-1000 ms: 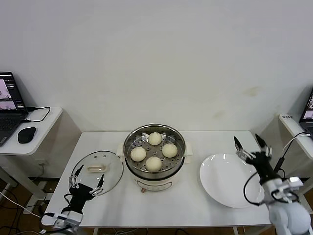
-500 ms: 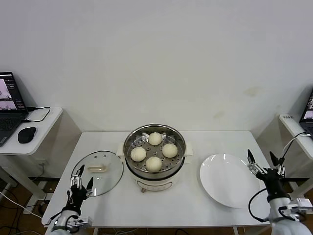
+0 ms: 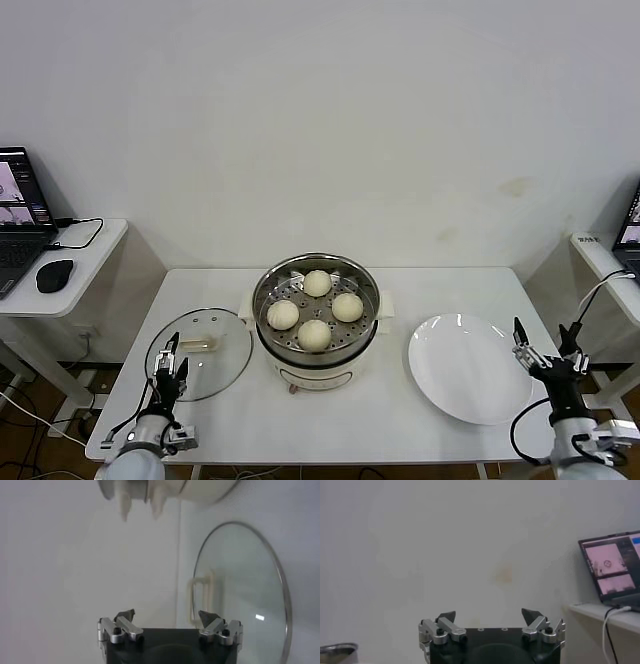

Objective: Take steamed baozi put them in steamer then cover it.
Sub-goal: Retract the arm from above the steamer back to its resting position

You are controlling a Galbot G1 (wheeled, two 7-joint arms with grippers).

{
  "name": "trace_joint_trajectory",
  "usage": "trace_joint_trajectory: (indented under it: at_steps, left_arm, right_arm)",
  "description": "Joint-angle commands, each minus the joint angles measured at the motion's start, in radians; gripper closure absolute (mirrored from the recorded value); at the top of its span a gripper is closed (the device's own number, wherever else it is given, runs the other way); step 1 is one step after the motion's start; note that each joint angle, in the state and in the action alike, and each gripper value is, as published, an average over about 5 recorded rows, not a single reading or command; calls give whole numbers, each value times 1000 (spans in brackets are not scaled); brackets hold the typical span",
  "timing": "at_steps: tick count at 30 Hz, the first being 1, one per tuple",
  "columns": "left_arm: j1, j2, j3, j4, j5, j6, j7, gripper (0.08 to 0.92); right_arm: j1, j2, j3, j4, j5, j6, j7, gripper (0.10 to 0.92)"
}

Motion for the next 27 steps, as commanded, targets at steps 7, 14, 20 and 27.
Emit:
trace_joint_trajectory:
  at_steps: [7, 14, 20, 27]
  left_arm:
    - [-122, 4, 34, 100, 67, 49, 6, 177]
    - [-142, 2, 48, 135, 79, 49, 21, 177]
    - [-165, -1, 51, 162, 93, 49, 20, 177]
    - [-196, -5, 58, 195, 104, 67, 35, 177]
  right_arm:
    - [-3, 32, 4, -14, -2, 5, -1, 202]
    - [-3, 30, 17, -22, 0, 6, -2, 203]
    - [2, 34, 22, -27, 7, 6, 0, 203]
    - [1, 38, 24, -36, 6, 11, 1, 202]
